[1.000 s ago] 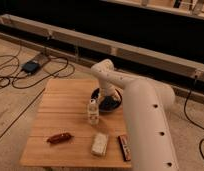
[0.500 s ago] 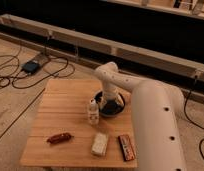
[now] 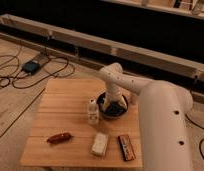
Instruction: Push the ceramic bowl across the table
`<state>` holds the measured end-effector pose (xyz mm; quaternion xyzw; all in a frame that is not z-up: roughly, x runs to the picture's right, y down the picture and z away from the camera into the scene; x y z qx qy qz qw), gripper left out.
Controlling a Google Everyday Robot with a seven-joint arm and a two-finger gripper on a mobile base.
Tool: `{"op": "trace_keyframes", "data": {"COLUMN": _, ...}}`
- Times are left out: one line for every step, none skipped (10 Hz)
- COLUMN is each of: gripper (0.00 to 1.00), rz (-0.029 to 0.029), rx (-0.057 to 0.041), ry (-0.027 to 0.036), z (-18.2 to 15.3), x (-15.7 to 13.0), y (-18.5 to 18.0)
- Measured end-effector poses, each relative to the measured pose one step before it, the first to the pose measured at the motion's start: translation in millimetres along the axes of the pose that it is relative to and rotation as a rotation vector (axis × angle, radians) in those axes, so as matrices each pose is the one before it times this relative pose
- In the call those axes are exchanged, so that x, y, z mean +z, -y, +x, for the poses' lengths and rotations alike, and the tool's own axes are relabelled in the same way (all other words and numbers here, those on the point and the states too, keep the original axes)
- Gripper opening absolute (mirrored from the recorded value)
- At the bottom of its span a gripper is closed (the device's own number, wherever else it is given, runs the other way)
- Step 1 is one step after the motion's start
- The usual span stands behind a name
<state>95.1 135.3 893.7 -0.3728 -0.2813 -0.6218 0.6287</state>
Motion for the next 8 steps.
{"op": "trace_keyframes", "data": {"gripper": 0.8, "rz": 0.02958, "rx": -0.00812, "ry": -0.0066, "z": 1.14, "x": -2.64, "y": 6.25}}
{"op": "trace_keyframes", "data": {"gripper": 0.8, "rz": 0.05806, "rx": -0.02094, "ry": -0.01637, "z": 3.89, "x": -7.34, "y": 15.12}}
{"op": "trace_keyframes", "data": {"gripper": 0.8, "rz": 0.05404, "rx": -0.02227, "ry": -0.01986, "z": 6.03, "x": -7.91, "y": 13.51}}
{"op": "trace_keyframes", "data": {"gripper": 0.8, "rz": 0.04136, "rx": -0.02104, "ry": -0.02156, "z": 7.13, "x": -8.49, "y": 9.1}}
{"op": "trace_keyframes", "data": {"gripper": 0.8, "rz": 0.03104, "rx": -0.02312, "ry": -0.0265, "z": 8.58, "x": -10.3, "y": 5.93}}
{"op": "trace_keyframes", "data": {"gripper": 0.8, "rz": 0.01263, "rx": -0.02839, "ry": -0.0285, "z": 9.29, "x": -10.99, "y": 1.86}}
{"op": "trace_keyframes", "data": {"gripper": 0.8, "rz": -0.00484, "rx": -0.01357, "ry": -0.01631, "z": 5.75, "x": -7.7, "y": -1.58}}
{"op": "trace_keyframes", "data": {"gripper": 0.8, "rz": -0.00705, "rx": -0.00248, "ry": -0.00904, "z": 3.35, "x": -4.63, "y": -2.39}}
